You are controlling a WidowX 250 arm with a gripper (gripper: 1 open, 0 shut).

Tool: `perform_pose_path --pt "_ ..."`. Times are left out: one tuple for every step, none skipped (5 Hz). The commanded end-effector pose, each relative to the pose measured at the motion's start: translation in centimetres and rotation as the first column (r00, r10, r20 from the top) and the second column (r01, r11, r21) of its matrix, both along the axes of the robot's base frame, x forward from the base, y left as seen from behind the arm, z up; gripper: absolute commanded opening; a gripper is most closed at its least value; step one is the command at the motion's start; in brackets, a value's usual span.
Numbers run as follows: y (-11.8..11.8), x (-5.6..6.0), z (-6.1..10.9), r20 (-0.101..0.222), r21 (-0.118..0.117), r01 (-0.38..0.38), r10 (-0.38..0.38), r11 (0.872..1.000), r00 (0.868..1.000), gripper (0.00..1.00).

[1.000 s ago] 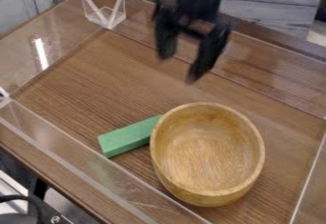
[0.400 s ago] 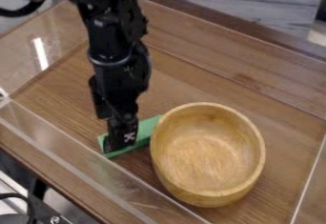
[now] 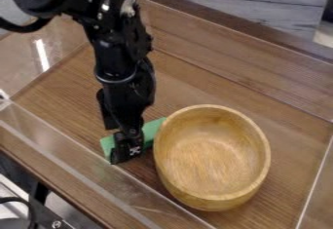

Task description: Put the green block in the brown bowl

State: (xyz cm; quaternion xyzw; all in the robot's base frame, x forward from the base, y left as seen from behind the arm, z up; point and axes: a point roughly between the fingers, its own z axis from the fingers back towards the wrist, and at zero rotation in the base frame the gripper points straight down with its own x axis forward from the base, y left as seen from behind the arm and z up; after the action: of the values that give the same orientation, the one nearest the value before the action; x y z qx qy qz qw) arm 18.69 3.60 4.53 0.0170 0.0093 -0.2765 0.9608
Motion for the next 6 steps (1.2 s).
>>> perform_pose_path --pt "0.4 0.9 -0.1 0.038 0.003 -0.006 0.006 1.000 0.999 1.00" --pt "0.4 1.1 -0.7 0.040 0.000 -0.006 0.006 1.000 0.999 1.00" --pt "0.5 1.2 -1.3 0.041 -0.004 -0.008 0.009 1.000 0.999 1.00" --pt "0.4 1.3 -1.7 0.040 -0.008 -0.011 0.011 1.000 0.999 0.00" --pt "0.3 1.1 -1.6 0.032 -0.020 -0.030 0.030 0.999 0.999 0.00" --pt "0.2 0.9 -1.2 0.020 -0.034 -0.054 0.055 0.998 0.998 0.00"
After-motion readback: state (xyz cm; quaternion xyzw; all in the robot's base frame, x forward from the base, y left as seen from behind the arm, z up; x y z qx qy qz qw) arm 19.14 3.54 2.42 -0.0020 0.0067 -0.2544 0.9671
